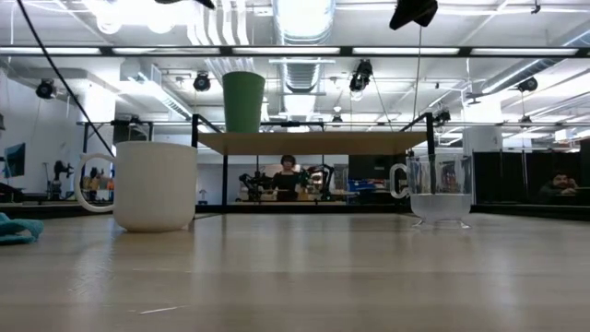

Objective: Stack small to large cups/mugs on shelf
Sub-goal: Put the white cup on the shelf

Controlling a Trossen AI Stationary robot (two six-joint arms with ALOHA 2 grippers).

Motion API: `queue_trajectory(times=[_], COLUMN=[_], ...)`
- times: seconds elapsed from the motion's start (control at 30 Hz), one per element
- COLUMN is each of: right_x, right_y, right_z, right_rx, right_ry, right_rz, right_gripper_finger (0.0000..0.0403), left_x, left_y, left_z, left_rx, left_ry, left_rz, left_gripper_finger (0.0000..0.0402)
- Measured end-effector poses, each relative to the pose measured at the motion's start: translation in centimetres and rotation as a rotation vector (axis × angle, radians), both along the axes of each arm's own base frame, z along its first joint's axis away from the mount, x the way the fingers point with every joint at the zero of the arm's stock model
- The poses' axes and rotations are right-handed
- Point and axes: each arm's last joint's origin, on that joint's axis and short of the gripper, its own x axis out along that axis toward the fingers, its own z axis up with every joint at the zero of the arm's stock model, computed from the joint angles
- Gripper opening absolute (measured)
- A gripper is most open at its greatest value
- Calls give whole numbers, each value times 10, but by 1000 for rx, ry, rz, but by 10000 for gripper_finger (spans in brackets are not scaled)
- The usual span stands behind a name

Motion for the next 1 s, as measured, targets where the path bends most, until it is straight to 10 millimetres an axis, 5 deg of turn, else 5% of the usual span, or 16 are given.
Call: queue_trajectory(times=[0.2,0.5,0.77,1.0], right_x=[3,33,72,105], right_y=[-1,-5,18,39], right_z=[-2,-21,-29,-53], right_rx=[-13,26,-55,-60], right_ry=[12,41,-99,-124], right_rz=[16,-30,281,423], right_gripper_finger=[25,89,112,126], left_x=[-8,6,12,-4], left_y=[-24,-18,-16,-23], left_z=[3,-4,-7,0], left_rx=[11,16,55,107], left_ry=[-3,43,80,57], left_rz=[-81,-76,-125,-157], left_gripper_finger=[97,97,97,97])
